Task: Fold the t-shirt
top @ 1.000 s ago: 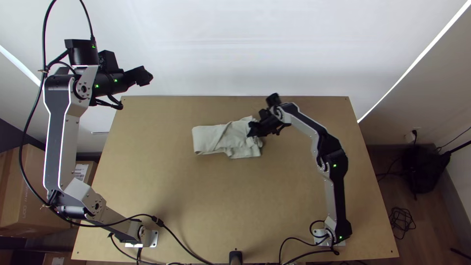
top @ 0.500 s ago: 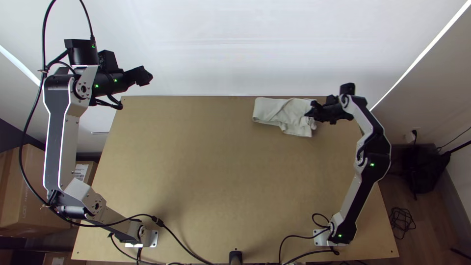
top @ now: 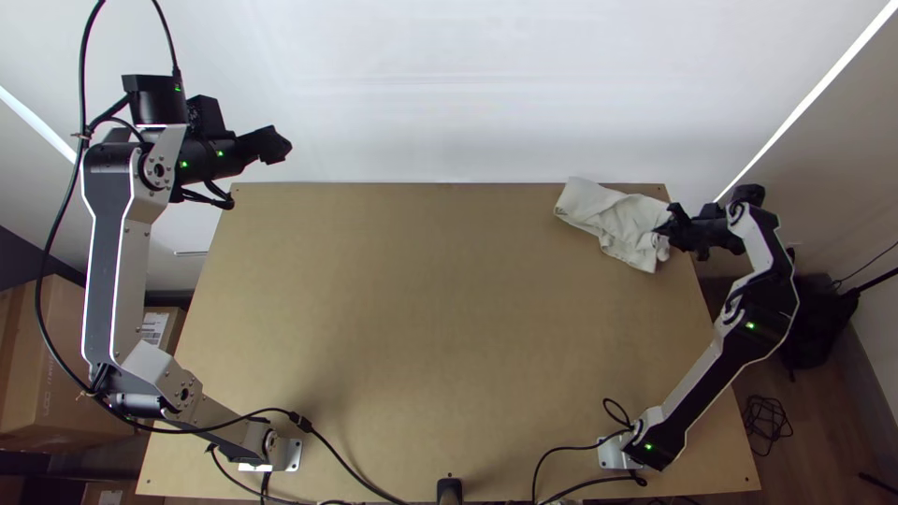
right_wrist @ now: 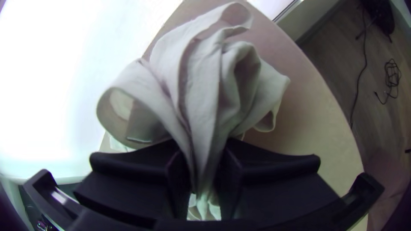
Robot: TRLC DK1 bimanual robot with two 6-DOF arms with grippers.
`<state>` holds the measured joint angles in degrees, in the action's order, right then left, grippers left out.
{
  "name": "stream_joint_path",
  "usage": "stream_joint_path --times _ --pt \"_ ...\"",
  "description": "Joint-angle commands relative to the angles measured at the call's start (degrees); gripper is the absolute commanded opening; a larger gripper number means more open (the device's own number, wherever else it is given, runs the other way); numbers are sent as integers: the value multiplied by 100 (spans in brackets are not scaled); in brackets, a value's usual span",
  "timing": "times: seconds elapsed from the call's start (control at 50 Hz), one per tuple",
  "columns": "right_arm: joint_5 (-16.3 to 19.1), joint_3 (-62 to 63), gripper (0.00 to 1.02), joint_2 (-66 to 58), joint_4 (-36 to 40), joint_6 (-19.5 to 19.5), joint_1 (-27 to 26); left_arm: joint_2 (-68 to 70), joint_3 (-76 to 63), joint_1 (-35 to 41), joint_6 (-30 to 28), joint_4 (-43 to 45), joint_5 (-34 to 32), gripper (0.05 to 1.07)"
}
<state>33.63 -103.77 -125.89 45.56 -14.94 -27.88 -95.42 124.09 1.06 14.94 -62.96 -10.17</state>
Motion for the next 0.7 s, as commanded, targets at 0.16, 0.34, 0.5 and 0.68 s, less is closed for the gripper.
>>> stream_joint_path --times 0.16,0.34,0.5,0.68 --pt "-1359 779 99 1172 -302 263 -236 269 177 131 35 -6 24 103" --pt "-1746 840 99 1778 -557 193 -288 331 150 114 123 3 24 103" --pt "-1447 304 99 1804 -205 -158 -25 383 150 17 106 12 33 103" --pt "-875 -469 99 1207 313 -589 292 410 150 -97 62 12 33 103"
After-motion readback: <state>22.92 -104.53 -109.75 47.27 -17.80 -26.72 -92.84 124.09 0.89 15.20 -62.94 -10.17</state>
